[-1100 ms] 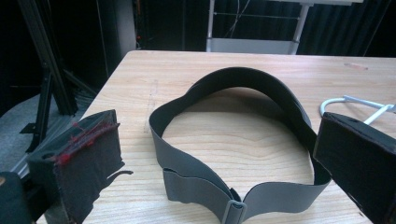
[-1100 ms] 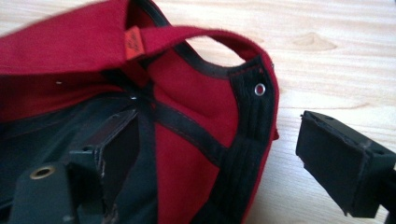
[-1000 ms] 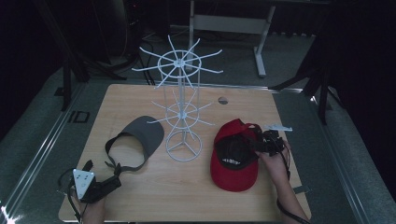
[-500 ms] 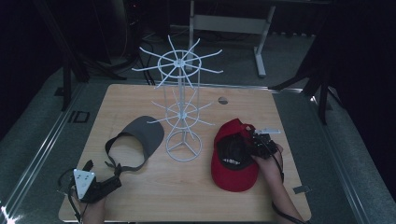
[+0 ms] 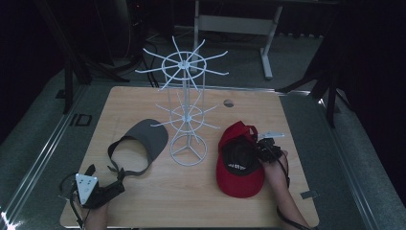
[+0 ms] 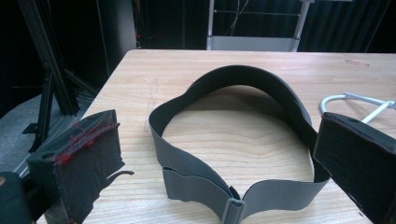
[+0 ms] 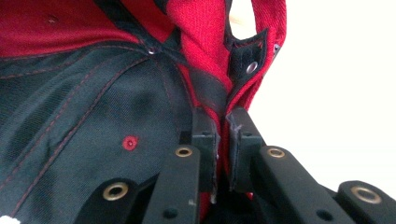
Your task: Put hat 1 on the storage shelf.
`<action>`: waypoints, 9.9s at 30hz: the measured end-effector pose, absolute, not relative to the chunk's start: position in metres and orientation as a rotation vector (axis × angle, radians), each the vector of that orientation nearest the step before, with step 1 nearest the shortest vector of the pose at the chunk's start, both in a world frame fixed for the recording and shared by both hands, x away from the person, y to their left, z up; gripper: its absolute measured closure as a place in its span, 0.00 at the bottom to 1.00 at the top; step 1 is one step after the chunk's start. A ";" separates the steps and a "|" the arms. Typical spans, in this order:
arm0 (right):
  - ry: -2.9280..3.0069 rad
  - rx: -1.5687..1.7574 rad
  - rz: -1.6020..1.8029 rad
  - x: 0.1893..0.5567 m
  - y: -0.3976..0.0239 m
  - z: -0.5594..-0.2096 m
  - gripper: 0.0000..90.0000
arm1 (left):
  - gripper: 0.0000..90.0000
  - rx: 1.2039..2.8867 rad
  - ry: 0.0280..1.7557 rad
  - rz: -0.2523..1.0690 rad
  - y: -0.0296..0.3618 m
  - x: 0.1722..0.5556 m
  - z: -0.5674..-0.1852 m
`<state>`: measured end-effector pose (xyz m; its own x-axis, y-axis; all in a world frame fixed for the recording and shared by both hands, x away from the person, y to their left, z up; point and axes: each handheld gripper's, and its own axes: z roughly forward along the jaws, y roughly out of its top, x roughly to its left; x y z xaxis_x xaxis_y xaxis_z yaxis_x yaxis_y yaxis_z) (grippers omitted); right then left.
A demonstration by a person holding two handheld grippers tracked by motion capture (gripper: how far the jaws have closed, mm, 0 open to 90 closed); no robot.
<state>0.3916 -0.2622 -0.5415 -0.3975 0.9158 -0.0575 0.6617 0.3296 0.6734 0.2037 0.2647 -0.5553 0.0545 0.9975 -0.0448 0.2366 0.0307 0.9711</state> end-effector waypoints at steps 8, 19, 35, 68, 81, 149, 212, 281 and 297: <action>2.170 1.332 0.835 0.382 -0.265 -0.519 0.93 | 0.01 1.388 1.352 1.012 0.264 0.204 -0.556; 2.041 1.299 1.024 0.360 -0.271 -0.475 0.94 | 0.01 1.368 1.336 0.991 0.262 0.204 -0.556; 1.918 1.246 1.222 0.329 -0.282 -0.419 0.94 | 0.01 1.453 1.278 0.946 0.248 0.205 -0.552; 1.861 1.143 1.366 0.282 -0.295 -0.363 0.93 | 0.01 1.624 0.868 0.609 0.159 0.176 -0.422; 1.857 1.095 1.403 0.266 -0.288 -0.345 0.93 | 0.01 1.682 0.754 0.586 0.123 0.190 -0.387; 1.938 0.968 1.518 0.223 -0.265 -0.337 0.92 | 0.96 1.868 0.503 0.612 -0.014 0.275 -0.353; 2.151 0.682 1.577 0.212 -0.264 -0.336 0.92 | 0.79 1.866 0.093 0.391 0.008 0.266 -0.350; 1.758 0.923 1.607 0.269 -0.289 -0.241 0.92 | 0.53 1.820 0.505 0.318 0.135 0.233 -0.484; 1.690 0.954 1.604 0.303 -0.269 -0.205 0.92 | 0.51 1.798 0.595 0.309 0.160 0.223 -0.524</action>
<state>0.3029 -0.2695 -0.2050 -0.5513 0.8331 0.0454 0.0887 0.0044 0.9960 0.2230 0.1601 -0.5242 0.8364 0.5410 -0.0887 0.2380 -0.2126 0.9477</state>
